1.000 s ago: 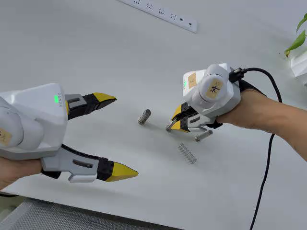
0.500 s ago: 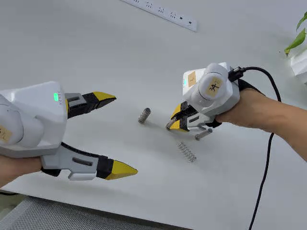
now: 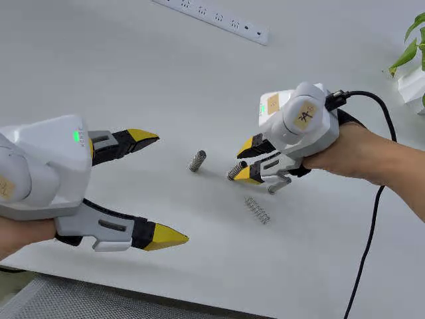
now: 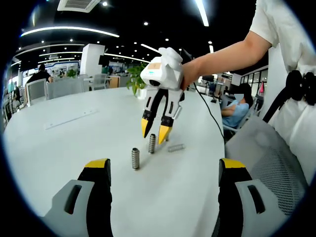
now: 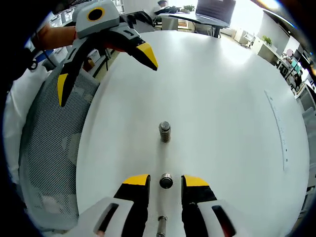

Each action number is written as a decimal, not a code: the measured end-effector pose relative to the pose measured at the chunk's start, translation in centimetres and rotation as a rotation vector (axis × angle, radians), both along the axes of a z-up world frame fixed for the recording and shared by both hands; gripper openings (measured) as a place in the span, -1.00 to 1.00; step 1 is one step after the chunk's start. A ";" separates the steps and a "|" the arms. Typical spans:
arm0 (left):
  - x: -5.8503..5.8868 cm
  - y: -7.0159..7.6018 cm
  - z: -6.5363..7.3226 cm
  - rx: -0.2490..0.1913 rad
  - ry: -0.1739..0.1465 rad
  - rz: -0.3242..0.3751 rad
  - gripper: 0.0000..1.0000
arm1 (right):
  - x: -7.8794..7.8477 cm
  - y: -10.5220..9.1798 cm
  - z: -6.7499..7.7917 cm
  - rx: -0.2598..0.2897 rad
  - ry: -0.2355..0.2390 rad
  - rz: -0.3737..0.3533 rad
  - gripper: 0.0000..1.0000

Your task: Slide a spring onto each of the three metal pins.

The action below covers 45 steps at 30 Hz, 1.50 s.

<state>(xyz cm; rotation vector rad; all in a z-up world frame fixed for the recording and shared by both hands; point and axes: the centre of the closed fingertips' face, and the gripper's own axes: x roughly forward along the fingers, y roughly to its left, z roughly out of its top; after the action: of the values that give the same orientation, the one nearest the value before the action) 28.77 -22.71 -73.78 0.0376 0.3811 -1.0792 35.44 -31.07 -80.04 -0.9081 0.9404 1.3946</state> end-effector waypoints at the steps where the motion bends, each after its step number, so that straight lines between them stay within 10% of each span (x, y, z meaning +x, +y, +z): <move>1: 0.0 0.0 0.0 0.001 0.000 -0.001 0.78 | 0.1 -0.1 0.0 0.009 -0.003 -0.007 -0.55; 25: -0.6 0.1 1.1 0.070 -0.020 -0.032 0.78 | -1.6 -3.5 5.8 0.257 -0.072 -0.196 0.18; 45: -1.2 -2.0 2.7 0.136 -0.058 -0.112 0.70 | -5.6 -9.1 6.8 0.398 -0.090 -0.399 0.50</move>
<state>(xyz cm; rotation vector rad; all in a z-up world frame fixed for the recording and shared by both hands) 27.56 -24.68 -71.03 0.2127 0.4029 -1.1592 29.83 -40.13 -73.20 -0.4485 0.6939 1.1296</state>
